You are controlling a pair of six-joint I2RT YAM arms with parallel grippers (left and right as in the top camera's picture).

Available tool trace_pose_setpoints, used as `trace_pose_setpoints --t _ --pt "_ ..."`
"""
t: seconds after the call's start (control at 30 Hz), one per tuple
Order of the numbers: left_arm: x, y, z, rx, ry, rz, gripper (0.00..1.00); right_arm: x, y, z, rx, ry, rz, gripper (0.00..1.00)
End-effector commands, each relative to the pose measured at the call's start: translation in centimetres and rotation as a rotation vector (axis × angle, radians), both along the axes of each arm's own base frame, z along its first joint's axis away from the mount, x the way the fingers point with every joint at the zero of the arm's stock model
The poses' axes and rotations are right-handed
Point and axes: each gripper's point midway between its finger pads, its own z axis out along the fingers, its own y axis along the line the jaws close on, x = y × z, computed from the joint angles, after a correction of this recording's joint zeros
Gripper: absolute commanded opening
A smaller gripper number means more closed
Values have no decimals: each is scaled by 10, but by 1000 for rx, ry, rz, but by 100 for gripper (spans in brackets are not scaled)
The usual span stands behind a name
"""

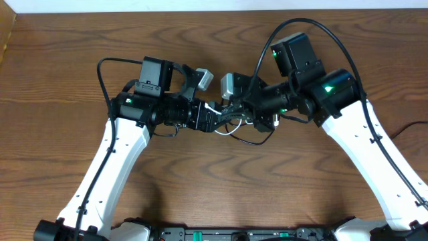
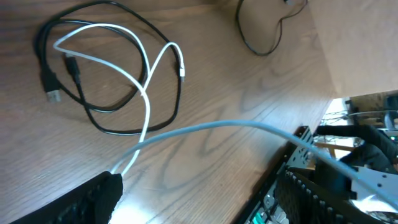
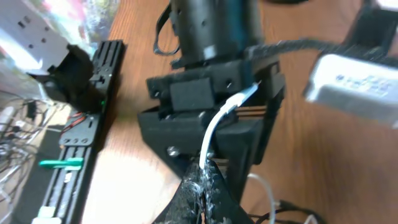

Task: Untangle cables

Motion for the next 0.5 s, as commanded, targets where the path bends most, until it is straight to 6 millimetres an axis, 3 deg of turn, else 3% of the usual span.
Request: trace_pose_setpoints --t 0.0,0.27,0.37,0.47 --pt "2 5 1 37 -40 7 84 6 8 7 38 22 -32 1" --pt "3 7 -1 52 -43 16 84 34 19 33 137 -2 -133 1" --pt "10 16 -8 116 -59 53 84 51 11 26 94 -8 -234 1" --pt "17 26 -14 183 -77 93 84 76 -11 6 -29 -7 -433 1"
